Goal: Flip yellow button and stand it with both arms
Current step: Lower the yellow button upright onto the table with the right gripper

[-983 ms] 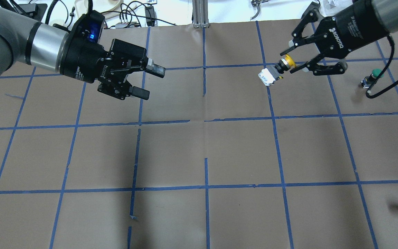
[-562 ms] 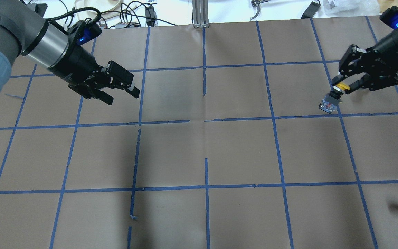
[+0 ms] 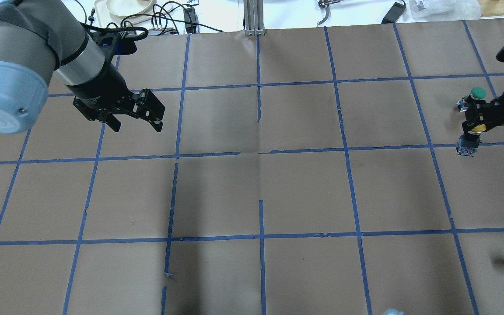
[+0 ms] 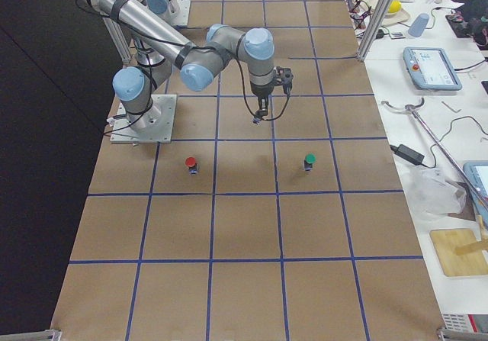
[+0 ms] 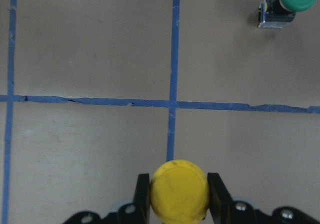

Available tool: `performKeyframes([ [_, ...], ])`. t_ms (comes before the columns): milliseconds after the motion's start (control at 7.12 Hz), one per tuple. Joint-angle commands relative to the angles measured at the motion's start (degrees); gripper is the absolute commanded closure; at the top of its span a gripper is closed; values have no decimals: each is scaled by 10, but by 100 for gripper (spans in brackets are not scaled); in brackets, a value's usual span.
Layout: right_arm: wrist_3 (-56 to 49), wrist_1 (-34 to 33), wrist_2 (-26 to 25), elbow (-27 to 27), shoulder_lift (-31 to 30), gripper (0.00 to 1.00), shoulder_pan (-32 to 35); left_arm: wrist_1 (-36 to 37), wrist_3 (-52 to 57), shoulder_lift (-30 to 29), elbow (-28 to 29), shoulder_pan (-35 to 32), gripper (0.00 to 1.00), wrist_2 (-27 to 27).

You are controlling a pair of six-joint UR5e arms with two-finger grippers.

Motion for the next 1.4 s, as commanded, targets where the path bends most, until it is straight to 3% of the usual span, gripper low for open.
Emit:
performKeyframes([
  [0,-131,-113,38,70,9,94,-52,3,-22,0,35,-9,0,35],
  [140,-174,-114,83,70,29,94,-81,0,-21,-4,38,-7,0,35],
  [843,-368,-115,193,89,63,94,-185,-6,-22,-10,42,1,0,41],
  [1264,-393,-122,194,89,77,92,-194,-6,-21,-10,41,1,0,40],
])
